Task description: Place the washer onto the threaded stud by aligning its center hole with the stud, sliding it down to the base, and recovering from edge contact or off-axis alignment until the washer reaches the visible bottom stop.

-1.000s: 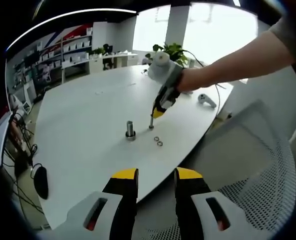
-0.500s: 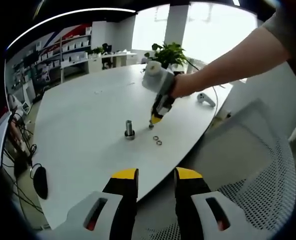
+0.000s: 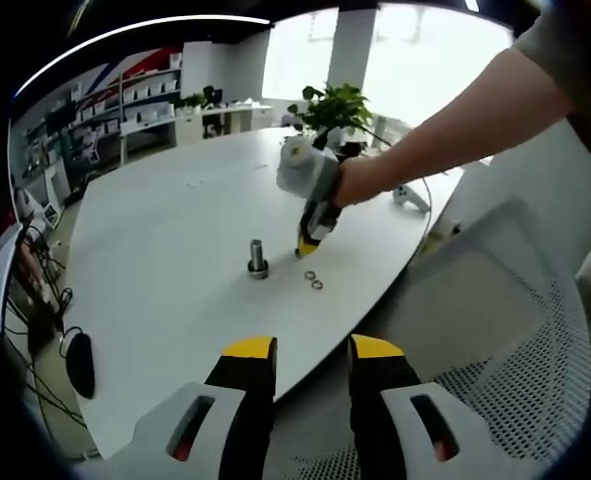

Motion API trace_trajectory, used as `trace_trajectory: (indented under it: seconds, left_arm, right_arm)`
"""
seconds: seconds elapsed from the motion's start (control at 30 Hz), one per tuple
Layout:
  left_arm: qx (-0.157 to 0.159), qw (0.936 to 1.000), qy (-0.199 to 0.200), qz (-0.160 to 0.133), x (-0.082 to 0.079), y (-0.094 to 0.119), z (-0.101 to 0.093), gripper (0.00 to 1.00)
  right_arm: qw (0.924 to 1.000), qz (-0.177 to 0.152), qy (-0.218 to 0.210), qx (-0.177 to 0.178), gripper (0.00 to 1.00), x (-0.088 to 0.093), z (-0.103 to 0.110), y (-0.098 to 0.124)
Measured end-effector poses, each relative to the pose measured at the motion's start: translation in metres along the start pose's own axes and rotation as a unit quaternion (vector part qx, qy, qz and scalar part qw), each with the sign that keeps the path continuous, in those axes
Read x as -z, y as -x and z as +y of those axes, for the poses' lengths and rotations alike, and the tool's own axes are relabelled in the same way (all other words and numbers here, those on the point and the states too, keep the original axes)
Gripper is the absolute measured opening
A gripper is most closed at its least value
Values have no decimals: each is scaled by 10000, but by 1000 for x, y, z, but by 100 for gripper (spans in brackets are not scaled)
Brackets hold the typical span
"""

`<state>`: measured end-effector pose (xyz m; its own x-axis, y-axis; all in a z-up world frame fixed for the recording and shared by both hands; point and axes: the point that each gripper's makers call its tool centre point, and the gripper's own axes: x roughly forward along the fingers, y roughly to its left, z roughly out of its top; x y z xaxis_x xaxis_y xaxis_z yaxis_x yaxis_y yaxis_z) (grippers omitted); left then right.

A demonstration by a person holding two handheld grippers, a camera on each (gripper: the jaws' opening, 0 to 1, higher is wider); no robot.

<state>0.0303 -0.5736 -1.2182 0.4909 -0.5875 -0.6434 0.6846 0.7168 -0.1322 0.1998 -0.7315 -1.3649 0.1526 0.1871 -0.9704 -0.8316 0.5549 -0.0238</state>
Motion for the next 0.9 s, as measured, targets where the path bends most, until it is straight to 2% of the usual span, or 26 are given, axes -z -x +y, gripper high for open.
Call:
trace_trajectory:
  seconds: [0.23,0.47,0.63,0.77,0.9]
  left_arm:
    - [0,10000,3,10,0,0,0,26]
    - [-5,10000,1,6,0,0,0,26]
    - [-7,10000,-6,-2,0,0,0,26]
    - [-7,10000,-10,-28,-1,0,0,26]
    - [-7,10000,-16,-2,0,0,0,26]
  right_arm:
    - [10000,-70,4,49,21,1,1,3]
    - [9999,-52,-59,64,21,9,6,8]
    - [9998,-83,-165,37,21,17,16,9]
    - [9987,-342,-383,-24,21,14,28,12]
    - [9991,-252,-336,-77,21,19,39,6]
